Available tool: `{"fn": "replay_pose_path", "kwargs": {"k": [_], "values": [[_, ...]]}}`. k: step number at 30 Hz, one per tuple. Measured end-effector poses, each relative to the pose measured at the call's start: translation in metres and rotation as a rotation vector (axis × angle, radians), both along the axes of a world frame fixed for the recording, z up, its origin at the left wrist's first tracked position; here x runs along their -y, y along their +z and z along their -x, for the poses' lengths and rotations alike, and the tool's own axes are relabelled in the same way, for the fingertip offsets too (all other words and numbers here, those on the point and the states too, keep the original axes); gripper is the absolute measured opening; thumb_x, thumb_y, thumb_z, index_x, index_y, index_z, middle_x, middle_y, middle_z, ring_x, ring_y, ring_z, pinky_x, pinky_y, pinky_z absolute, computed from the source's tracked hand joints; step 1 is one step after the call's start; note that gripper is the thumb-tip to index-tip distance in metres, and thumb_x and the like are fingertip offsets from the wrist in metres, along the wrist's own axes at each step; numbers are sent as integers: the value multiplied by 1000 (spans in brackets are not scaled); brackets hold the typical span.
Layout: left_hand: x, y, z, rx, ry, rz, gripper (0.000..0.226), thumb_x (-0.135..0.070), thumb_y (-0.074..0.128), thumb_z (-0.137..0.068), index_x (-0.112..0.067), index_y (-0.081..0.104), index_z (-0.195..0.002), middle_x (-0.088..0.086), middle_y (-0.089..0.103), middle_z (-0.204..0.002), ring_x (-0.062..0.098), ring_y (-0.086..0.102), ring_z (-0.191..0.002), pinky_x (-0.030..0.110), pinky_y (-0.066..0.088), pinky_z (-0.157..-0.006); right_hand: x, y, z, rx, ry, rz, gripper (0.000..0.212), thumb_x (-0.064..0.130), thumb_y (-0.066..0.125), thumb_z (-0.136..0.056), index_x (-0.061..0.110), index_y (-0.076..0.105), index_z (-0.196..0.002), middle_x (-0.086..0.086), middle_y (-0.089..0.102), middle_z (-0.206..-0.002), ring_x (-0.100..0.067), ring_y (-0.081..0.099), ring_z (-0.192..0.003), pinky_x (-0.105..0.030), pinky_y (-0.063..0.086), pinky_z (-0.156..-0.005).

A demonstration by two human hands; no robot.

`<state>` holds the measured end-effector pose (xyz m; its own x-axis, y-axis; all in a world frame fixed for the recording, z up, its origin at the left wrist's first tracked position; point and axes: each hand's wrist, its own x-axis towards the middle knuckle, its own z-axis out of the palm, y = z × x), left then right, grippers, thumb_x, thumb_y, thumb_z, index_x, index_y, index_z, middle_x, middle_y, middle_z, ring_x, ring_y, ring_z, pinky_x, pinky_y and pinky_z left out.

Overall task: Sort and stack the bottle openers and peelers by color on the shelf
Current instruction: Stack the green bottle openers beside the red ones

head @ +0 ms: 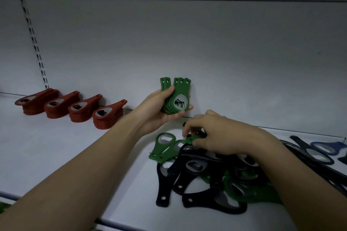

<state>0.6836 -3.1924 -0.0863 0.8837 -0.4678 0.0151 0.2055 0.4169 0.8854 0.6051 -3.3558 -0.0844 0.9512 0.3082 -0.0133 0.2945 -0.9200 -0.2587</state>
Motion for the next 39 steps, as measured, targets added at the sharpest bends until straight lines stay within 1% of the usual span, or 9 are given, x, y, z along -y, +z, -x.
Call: {"fn": "replay_pose_path", "kwargs": {"k": [3,9,13,16,21,25,30,33,39], "values": [[0,0,-1,-77,-49,45,47,-38,37,-105,-3,58,-128,20,67,-124,38,68,-105,32,62,-63,4,2,0,0,34,-11,20,37,64,-89,54,57,-95,9,51,-110,-9,47,-106,-32,43,-96],[-1,-2,-2,-10,-17,23,39,-33,41,-105,-7,56,-130,17,72,-114,37,72,-95,33,61,-58,12,20,8,23,73,-210,15,23,71,-88,33,70,-99,21,58,-83,11,54,-70,-5,38,-61],[-1,0,3,38,-9,1,30,-26,52,-101,-8,61,-122,13,75,-103,31,74,-87,29,60,-58,22,33,14,55,82,-373,12,18,74,-86,24,69,-96,33,59,-64,-3,50,-63,-18,44,-66],[0,0,3,95,-2,-41,20,-7,59,-95,-8,61,-115,14,73,-107,32,73,-94,27,61,-63,29,37,15,116,40,-528,8,18,74,-85,18,68,-91,22,64,-68,-14,53,-69,-35,49,-71],[1,0,5,162,-15,-76,18,1,60,-93,-10,62,-107,12,72,-110,32,72,-100,30,61,-69,36,39,14,114,-10,-922,8,4,67,-87,6,64,-95,-3,67,-77,-17,58,-63,-29,49,-61],[1,1,6,160,-27,-58,18,0,60,-94,-10,60,-109,14,71,-115,32,73,-98,27,59,-62,38,39,10,160,-62,-1170,10,1,62,-89,6,65,-97,-3,64,-70,-15,57,-57,-24,50,-57],[1,6,11,140,-97,-35,18,-15,58,-98,-10,60,-115,4,75,-88,19,73,-73,28,60,-61,36,40,5,203,-137,-1409,9,6,61,-89,9,65,-96,-1,64,-69,-11,58,-55,-21,53,-57],[3,6,13,182,-171,-96,34,-30,63,-92,-12,62,-121,4,71,-96,16,69,-76,26,58,-59,28,33,1,194,-196,-1416,8,4,61,-91,8,64,-97,-4,66,-73,-11,64,-59,-19,55,-59],[4,2,11,246,-104,-167,20,-3,62,-92,-14,59,-108,1,74,-84,19,73,-72,20,52,-50,14,23,-1,251,-266,-1211,25,6,57,-97,11,60,-121,-9,63,-111,-21,74,-85,-26,60,-71]]}}
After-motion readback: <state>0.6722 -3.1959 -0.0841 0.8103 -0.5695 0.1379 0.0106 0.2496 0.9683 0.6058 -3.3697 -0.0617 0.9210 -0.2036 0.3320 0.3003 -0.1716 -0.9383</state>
